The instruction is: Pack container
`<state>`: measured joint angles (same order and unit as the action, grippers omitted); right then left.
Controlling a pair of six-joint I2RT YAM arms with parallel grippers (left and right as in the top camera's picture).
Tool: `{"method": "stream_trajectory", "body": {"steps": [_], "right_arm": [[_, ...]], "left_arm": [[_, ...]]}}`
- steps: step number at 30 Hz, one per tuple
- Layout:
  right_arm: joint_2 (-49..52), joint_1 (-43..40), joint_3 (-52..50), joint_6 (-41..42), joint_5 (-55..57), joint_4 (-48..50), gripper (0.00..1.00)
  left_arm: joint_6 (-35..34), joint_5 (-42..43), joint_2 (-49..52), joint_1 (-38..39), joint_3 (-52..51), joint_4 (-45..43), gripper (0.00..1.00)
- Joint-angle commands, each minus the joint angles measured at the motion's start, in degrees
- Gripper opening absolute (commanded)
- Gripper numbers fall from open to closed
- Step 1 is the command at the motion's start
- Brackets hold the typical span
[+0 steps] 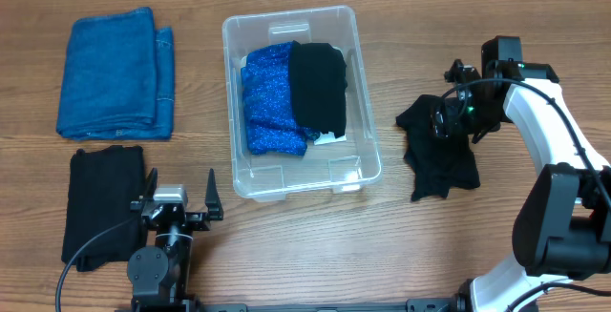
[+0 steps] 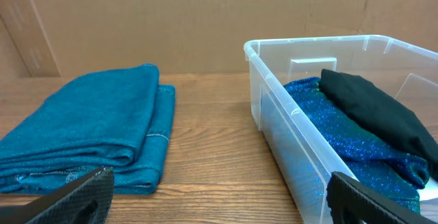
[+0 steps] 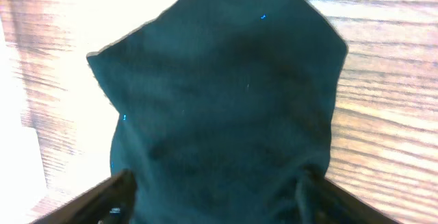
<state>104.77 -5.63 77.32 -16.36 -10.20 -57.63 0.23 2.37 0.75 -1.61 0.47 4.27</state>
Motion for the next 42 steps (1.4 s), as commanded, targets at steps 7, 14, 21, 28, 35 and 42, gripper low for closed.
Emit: {"method": "stream_trajectory", "body": {"steps": [7,14,21,28,35,42], "right_arm": [[0.7,0.8,0.0,6.4,-6.4,-4.9,0.66],[0.7,7.1,0.0,6.3,-7.2,-6.6,0.54],[0.7,12.1,-0.1,8.5,-0.9,-6.8,0.18],[1.2,12.2,-0.1,9.1,0.0,-5.7,0.06],[3.9,12.2,-0.1,8.9,-2.7,-5.7,0.04],[8.1,12.2,-0.1,8.9,-0.9,-4.8,0.04]], "left_arm": [[1.1,0.0,-0.4,-0.3,-0.2,0.0,1.00],[1.1,0.0,-0.4,-0.3,-0.2,0.0,1.00],[1.1,0.0,-0.4,-0.3,-0.2,0.0,1.00],[1.1,0.0,-0.4,-0.3,-0.2,0.0,1.00],[1.1,0.0,-0.4,-0.3,-0.2,0.0,1.00],[1.1,0.0,-0.4,-0.3,-0.2,0.0,1.00]]}}
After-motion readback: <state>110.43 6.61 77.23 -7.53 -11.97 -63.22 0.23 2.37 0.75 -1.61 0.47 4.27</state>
